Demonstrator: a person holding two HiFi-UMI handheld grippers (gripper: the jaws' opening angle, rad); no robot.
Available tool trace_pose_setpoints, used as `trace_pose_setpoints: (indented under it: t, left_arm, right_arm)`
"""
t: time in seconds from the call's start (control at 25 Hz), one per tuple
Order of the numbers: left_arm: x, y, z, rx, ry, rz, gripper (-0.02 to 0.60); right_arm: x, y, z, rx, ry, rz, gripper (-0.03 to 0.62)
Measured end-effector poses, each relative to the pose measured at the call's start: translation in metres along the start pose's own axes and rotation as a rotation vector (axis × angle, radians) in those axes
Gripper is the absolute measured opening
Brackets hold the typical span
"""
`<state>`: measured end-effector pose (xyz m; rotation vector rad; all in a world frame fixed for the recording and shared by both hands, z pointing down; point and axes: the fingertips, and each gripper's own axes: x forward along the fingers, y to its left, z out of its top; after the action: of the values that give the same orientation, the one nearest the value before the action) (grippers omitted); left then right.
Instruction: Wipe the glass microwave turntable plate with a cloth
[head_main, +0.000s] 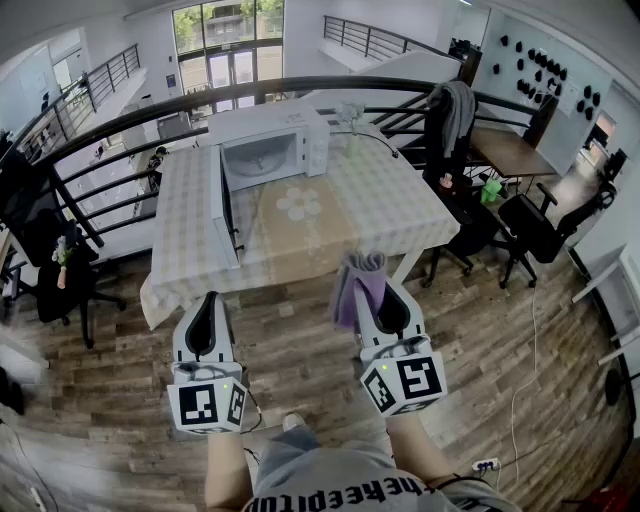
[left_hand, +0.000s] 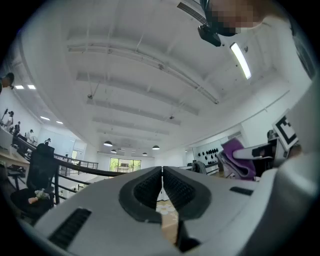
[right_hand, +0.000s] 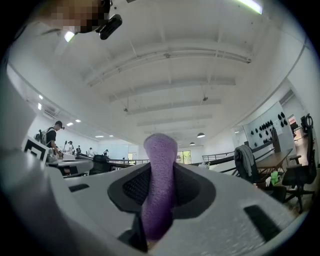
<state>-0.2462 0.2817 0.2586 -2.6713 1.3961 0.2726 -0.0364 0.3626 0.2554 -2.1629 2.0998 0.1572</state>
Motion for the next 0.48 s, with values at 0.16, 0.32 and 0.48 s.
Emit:
trace_pose_setpoints:
  t: [0.16, 0.32, 0.48]
  left_arm:
    - [0.008, 0.007, -0.001, 0.0, 0.0, -0.002, 0.011]
    - [0.015, 0.015, -0.004, -0.001, -0.003, -0.001, 0.011]
    - [0.027, 0.021, -0.006, -0.001, -0.006, -0.008, 0.011]
  right_arm:
    - [0.01, 0.001, -0.002, 0.004, -0.003, -0.005, 0.1]
    - [0.019, 0.004, -0.004, 0.003, -0.003, -0.003, 0.1]
    - [0.031, 0.004, -0.005, 0.0, -0.007, -0.01, 0.1]
